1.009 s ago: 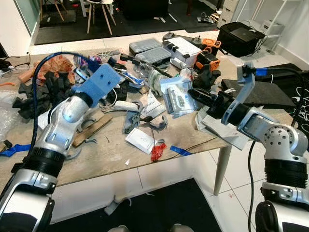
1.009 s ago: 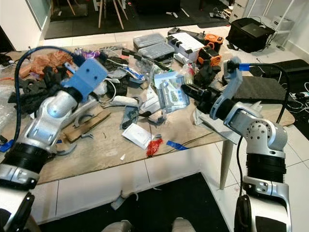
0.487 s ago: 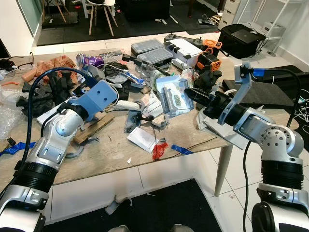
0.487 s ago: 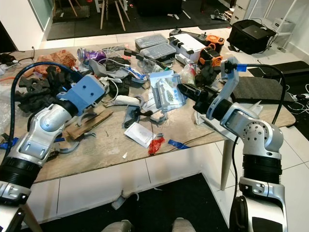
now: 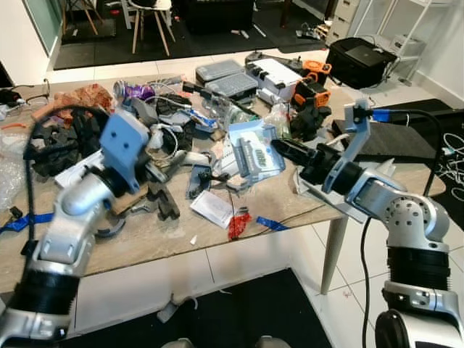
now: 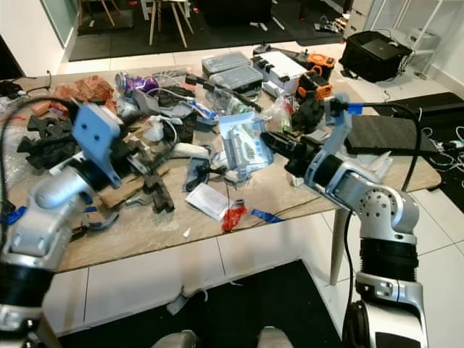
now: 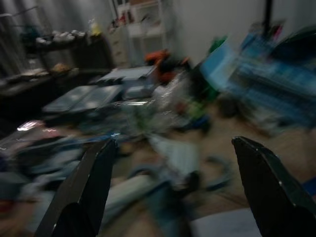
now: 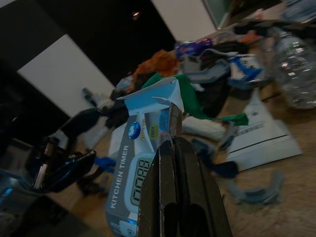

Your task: Picking trash to rubbish bin

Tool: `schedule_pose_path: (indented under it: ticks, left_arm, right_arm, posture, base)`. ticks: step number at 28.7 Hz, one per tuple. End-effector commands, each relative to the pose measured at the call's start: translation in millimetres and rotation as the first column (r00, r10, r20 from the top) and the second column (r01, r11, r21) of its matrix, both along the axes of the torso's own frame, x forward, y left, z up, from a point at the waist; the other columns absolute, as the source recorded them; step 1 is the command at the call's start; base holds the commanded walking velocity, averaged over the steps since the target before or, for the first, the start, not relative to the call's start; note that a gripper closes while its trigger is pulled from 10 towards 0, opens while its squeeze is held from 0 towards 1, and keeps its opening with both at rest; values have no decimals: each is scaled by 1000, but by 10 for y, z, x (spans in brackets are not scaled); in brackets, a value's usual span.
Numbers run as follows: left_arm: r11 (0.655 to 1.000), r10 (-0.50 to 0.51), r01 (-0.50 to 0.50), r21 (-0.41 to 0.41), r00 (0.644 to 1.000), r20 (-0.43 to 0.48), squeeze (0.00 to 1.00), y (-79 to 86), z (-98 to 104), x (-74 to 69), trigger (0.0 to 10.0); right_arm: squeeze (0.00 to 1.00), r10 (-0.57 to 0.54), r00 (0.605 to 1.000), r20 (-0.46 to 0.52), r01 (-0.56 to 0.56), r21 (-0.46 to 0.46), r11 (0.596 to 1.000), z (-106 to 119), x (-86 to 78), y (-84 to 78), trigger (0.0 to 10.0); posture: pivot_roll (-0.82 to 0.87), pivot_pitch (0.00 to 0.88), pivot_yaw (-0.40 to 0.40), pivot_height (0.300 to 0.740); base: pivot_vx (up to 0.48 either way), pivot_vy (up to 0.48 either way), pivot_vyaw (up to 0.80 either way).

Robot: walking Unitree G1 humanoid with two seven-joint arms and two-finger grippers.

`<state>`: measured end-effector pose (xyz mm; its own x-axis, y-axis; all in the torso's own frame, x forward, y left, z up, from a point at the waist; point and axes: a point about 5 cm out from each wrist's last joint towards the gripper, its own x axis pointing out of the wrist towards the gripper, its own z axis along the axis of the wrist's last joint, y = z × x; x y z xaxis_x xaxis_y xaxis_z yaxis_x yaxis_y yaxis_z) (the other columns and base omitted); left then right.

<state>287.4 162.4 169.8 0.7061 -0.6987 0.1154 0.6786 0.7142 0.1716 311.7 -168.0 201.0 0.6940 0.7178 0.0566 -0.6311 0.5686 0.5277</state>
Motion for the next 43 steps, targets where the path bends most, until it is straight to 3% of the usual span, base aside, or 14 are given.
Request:
schedule_pose_path:
  ticks: [1, 5, 11, 15, 30, 36, 37, 38, 43]
  left_arm:
    - [999, -38, 37, -31, 999, -11, 0, -51, -19, -41, 10000]
    - [998, -54, 54, -30, 998, -18, 0, -99, -100, -101, 10000]
    - [985, -14, 2, -173, 998, -69, 0, -176, -216, -102, 10000]
    - [973, 35, -53, -226, 996, -83, 0, -214, -279, -62, 10000]
    - [966, 64, -88, -243, 992, -105, 0, -297, -356, 16, 10000]
    - [966, 56, -79, -245, 993, -99, 0, -318, -353, 42, 10000]
    - [966, 56, -79, -245, 993, -99, 0, -318, -353, 42, 10000]
    - [966, 46, -69, -249, 994, -97, 0, -327, -351, 48, 10000]
    - [965, 37, -56, -255, 996, -82, 0, -348, -340, 79, 10000]
  right_arm:
    - [0, 31, 999, 15, -31, -10, 999, 11, -37, 36, 10000]
    - [0, 43, 999, 25, -43, 10, 999, -30, -68, 65, 10000]
    - [0, 47, 997, 61, -50, 33, 998, -165, -153, 159, 10000]
    - [0, 25, 997, 77, -28, 36, 999, -220, -163, 127, 10000]
    - [0, -52, 994, 97, 57, -54, 997, -374, -70, 158, 10000]
    - [0, -97, 974, 204, 119, -98, 988, -355, -36, 154, 10000]
    - [0, -97, 974, 204, 119, -98, 988, -355, -36, 154, 10000]
    - [0, -47, 984, 173, 54, -35, 998, -364, -67, 165, 10000]
    - [0, -41, 984, 175, 43, -10, 999, -385, -57, 176, 10000]
  posture:
    - [-25, 0, -22, 740]
    - [-24, 0, -24, 740]
    - [-22, 0, -28, 740]
    - [-22, 0, -29, 740]
    - [-14, 0, -23, 740]
    - [-11, 0, -23, 740]
    - [-11, 0, -23, 740]
    - [-11, 0, -23, 740]
    - [-9, 0, -27, 740]
  base:
    - [0, 0, 0]
    - [0, 0, 0]
    - [0, 0, 0]
    - [0, 0, 0]
    - [0, 0, 0]
    - [0, 0, 0]
    - [0, 0, 0]
    - [0, 0, 700]
    - [0, 0, 709]
